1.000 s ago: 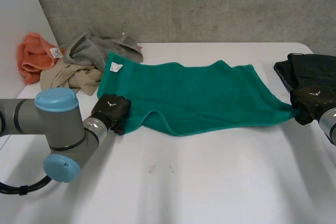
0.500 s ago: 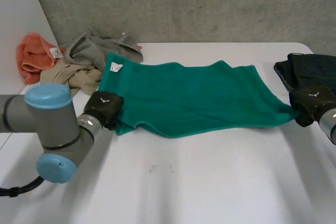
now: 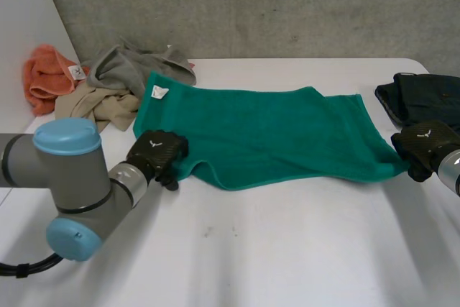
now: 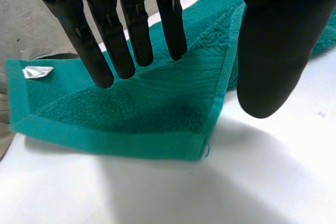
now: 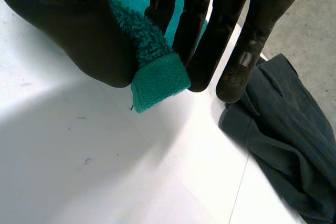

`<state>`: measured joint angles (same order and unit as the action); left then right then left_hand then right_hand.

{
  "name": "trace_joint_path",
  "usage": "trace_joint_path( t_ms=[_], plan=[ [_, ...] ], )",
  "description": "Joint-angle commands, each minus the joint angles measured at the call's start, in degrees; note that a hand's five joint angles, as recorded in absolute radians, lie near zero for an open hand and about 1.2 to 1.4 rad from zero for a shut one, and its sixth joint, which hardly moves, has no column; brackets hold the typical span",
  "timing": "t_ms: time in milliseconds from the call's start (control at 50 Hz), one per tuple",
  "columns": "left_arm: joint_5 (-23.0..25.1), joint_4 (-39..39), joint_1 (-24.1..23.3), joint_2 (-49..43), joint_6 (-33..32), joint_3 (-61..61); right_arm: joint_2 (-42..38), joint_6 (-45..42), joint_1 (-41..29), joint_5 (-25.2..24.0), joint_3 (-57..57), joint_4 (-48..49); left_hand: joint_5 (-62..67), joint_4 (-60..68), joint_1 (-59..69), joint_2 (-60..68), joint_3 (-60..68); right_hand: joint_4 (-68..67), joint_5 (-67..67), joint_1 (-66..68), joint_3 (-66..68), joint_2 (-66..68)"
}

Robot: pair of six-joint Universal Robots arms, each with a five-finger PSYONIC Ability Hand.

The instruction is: Fold the laundry.

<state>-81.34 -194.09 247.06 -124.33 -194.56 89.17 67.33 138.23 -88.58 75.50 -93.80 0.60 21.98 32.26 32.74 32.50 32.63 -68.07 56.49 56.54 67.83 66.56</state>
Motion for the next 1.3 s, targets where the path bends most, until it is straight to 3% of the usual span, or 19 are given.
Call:
trace_joint_path(
  t_ms=[20, 260, 560, 820, 960, 1120, 1240, 1300],
  plan=[
    [-0.2, 0.1, -0.9, -3.8, 0.8, -5.1, -0.5, -0.1, 0.1, 0.0, -0.1, 0.1, 3.5, 3.2, 2.7, 2.9, 2.8, -11.9, 13.5, 23.5, 12.2, 13.4],
    [-1.8, 0.1, -3.0, -9.6, 0.3, -12.2, -1.0, -0.1, 0.3, 0.0, -0.8, 1.0, 5.0, 4.7, 4.2, 4.5, 4.3, -11.9, 13.5, 23.5, 12.2, 13.4],
    [-3.2, -0.5, -3.2, -11.7, 0.8, -14.6, -1.8, -0.5, 0.3, 0.0, -1.0, 1.3, 16.1, 15.8, 15.3, 15.6, 15.4, -11.9, 13.5, 23.5, 12.2, 13.4],
    [-15.9, -3.7, -3.2, -10.8, 0.2, -13.4, -1.9, -0.8, 0.2, 0.0, -1.3, 1.3, 15.4, 15.1, 14.7, 14.9, 14.8, -11.9, 13.5, 23.5, 12.2, 13.4],
    [-16.0, -3.9, -2.8, -9.3, 0.1, -11.3, -1.9, -0.9, 0.1, 0.0, -1.3, 1.3, 23.0, 22.7, 22.2, 22.4, 22.3, -11.9, 13.5, 23.5, 12.2, 13.4],
    [-15.9, -4.9, -2.8, -5.6, 0.0, -7.3, -1.7, -0.9, 0.1, -0.2, -1.3, 1.0, 48.0, 47.7, 47.2, 47.5, 47.3, -11.9, 13.5, 23.5, 12.2, 13.4],
    [-15.1, -4.0, -3.1, 1.5, -2.0, -0.2, -0.6, -3.1, 0.1, -0.1, -1.5, -1.7, 48.0, 47.7, 47.3, 47.5, 47.4, -11.9, 13.5, 23.5, 12.2, 13.4],
    [-12.1, -2.4, -3.1, 7.6, -6.4, 6.3, 3.0, -7.9, 0.5, -0.1, -2.1, -6.8, 48.0, 47.7, 47.3, 47.5, 47.4, -11.9, 13.5, 23.5, 12.2, 13.4]
  ],
)
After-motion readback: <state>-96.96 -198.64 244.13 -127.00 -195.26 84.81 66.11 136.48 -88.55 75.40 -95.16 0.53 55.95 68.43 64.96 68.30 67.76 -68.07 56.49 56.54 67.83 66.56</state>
